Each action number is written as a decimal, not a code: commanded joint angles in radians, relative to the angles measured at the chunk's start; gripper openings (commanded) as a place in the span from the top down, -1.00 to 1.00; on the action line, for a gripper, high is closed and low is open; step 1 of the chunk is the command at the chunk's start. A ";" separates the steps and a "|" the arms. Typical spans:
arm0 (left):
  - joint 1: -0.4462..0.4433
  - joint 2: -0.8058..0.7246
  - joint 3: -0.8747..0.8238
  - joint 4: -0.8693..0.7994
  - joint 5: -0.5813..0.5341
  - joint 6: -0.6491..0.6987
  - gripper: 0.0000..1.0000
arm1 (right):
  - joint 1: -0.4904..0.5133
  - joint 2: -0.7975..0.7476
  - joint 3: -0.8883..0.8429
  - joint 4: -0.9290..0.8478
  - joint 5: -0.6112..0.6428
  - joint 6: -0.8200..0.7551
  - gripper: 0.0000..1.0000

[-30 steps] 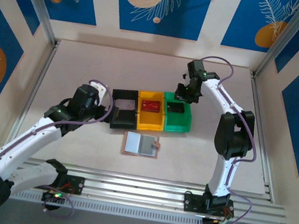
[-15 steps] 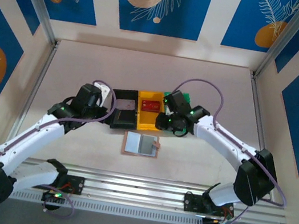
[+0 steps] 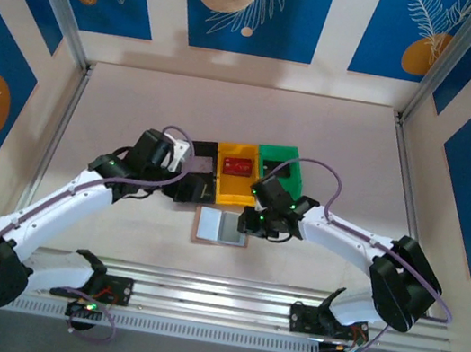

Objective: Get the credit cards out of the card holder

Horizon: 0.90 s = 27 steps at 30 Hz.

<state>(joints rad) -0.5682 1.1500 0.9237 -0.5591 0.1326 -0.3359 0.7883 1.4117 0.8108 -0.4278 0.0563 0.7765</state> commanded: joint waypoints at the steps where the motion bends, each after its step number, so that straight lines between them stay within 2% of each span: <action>1: -0.024 -0.005 -0.015 0.024 0.125 -0.136 -0.99 | 0.002 -0.029 -0.017 0.070 -0.059 0.021 0.58; 3: -0.038 -0.012 -0.037 0.053 0.132 -0.179 -0.99 | 0.000 -0.022 -0.023 0.081 -0.076 0.023 0.58; 11: -0.065 0.003 -0.152 0.065 0.043 -0.384 -0.99 | 0.006 0.034 -0.011 0.086 -0.076 0.073 0.56; 20: -0.166 0.040 -0.186 -0.049 -0.120 -0.412 -0.99 | 0.053 0.093 0.011 0.073 -0.030 0.125 0.51; 27: -0.193 0.114 -0.184 -0.071 -0.140 -0.456 -0.99 | 0.069 0.102 0.008 0.053 0.018 0.145 0.50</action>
<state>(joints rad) -0.7414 1.2449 0.7525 -0.5961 0.0257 -0.7551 0.8467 1.5047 0.8028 -0.3462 0.0380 0.8944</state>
